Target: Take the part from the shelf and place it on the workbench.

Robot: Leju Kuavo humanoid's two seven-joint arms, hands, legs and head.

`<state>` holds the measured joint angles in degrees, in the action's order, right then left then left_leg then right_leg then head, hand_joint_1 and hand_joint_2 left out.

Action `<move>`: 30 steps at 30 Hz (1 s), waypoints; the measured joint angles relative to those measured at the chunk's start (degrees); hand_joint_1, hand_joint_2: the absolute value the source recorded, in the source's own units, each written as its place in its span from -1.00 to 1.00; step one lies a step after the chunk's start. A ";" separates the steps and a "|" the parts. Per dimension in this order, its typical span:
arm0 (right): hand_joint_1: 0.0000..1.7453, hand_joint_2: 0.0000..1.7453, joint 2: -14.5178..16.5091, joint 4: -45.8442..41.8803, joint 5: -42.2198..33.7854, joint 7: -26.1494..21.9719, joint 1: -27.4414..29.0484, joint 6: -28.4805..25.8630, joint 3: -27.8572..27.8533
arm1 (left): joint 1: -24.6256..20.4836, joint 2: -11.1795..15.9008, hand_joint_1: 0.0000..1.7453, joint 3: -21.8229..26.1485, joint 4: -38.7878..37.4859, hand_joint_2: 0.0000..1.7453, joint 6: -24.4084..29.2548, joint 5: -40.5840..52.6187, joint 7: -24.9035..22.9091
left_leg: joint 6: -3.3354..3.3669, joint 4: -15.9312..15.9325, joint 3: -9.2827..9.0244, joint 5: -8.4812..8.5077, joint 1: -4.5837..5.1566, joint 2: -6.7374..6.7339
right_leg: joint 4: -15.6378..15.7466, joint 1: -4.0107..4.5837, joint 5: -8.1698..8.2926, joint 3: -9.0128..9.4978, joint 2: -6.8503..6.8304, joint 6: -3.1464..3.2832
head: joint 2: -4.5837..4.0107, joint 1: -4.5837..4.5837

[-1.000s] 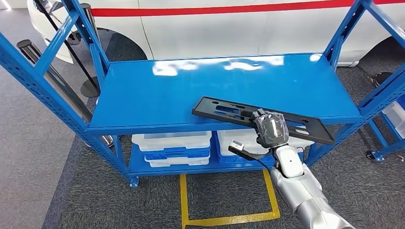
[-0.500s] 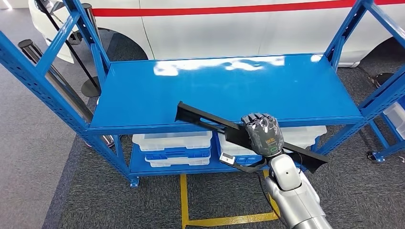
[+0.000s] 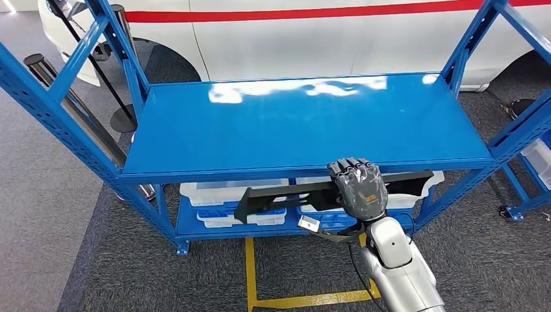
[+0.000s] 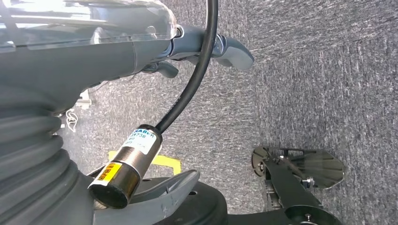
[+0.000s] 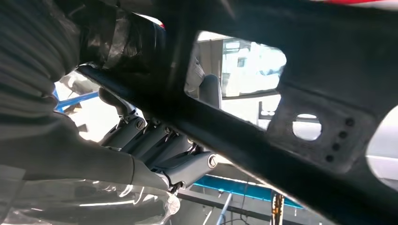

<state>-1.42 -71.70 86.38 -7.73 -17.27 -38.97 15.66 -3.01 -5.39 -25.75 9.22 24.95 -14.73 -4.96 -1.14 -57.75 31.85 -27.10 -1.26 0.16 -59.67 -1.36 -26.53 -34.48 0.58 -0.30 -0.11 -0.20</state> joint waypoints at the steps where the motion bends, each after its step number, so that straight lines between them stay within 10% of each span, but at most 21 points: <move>1: 1.00 1.00 0.20 -0.29 -0.15 -0.43 0.15 0.00 -0.30 | 0.00 0.00 -1.00 -0.07 0.00 1.00 0.05 0.00 0.01 | 0.00 0.00 0.00 0.00 0.00 0.00 | 0.00 0.00 0.00 0.00 0.00 0.00 | 0.00 0.00; 30: 0.98 1.00 3.66 -3.08 -3.17 -6.19 1.73 0.01 -5.89 | -0.01 0.01 -1.00 -1.00 0.00 1.00 1.61 0.48 2.41 | 0.00 0.01 0.00 0.00 -0.01 0.00 | 0.00 0.01 0.00 0.01 0.00 0.00 | 0.00 0.00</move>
<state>2.24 -74.77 83.21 -13.92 -15.54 -38.96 9.77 -3.02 -5.38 -26.75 9.22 26.56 -14.25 -2.55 -1.14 -57.74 31.84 -27.10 -1.26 0.17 -59.67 -1.34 -26.53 -34.47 0.58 -0.30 -0.11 -0.20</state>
